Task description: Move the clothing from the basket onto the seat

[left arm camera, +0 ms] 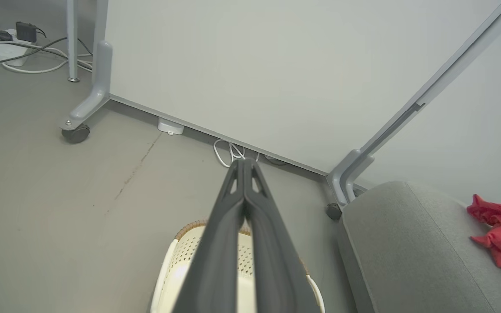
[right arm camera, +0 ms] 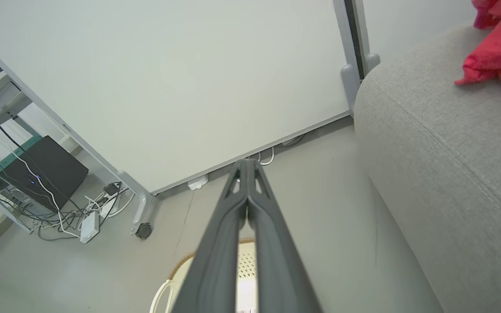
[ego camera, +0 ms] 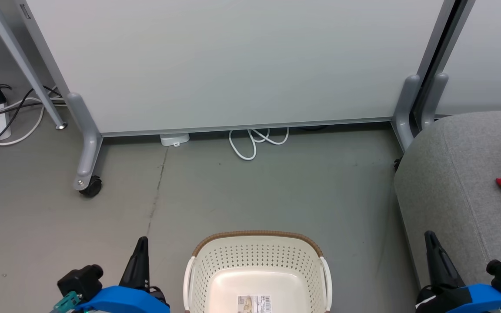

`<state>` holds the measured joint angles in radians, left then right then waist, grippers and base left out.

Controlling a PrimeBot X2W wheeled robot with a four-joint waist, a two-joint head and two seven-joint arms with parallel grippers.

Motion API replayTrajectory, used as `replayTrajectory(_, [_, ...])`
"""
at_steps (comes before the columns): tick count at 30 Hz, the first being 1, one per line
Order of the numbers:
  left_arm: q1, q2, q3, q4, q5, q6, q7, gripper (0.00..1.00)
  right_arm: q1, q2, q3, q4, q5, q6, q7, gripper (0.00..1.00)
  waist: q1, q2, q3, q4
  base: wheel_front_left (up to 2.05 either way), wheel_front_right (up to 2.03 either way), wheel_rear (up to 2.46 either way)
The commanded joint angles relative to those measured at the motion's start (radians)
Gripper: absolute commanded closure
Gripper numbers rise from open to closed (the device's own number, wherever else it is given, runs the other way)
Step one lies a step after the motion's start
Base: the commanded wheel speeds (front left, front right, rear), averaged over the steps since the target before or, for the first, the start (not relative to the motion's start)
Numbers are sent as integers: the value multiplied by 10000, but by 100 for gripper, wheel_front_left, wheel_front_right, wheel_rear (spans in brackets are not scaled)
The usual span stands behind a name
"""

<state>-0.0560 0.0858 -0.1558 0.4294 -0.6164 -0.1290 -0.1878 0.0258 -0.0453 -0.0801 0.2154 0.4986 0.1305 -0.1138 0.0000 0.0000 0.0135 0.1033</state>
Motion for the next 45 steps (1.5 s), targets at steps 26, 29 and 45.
replayTrajectory(26, [-392,-88,948,-773,-3489,-10,998,100,-649,-47,-135,5,3880,1,804,100,0,0,-25,-242,0,0,0])
replayTrajectory(29, [-403,-98,1035,-828,-3825,-11,1098,100,-699,-49,-145,19,4247,1,879,100,0,0,-27,-270,0,0,0])
replayTrajectory(45, [-456,-145,1449,-1109,-5431,-15,1587,100,-888,-56,-197,83,6040,3,1247,100,0,0,-42,-422,0,0,0])
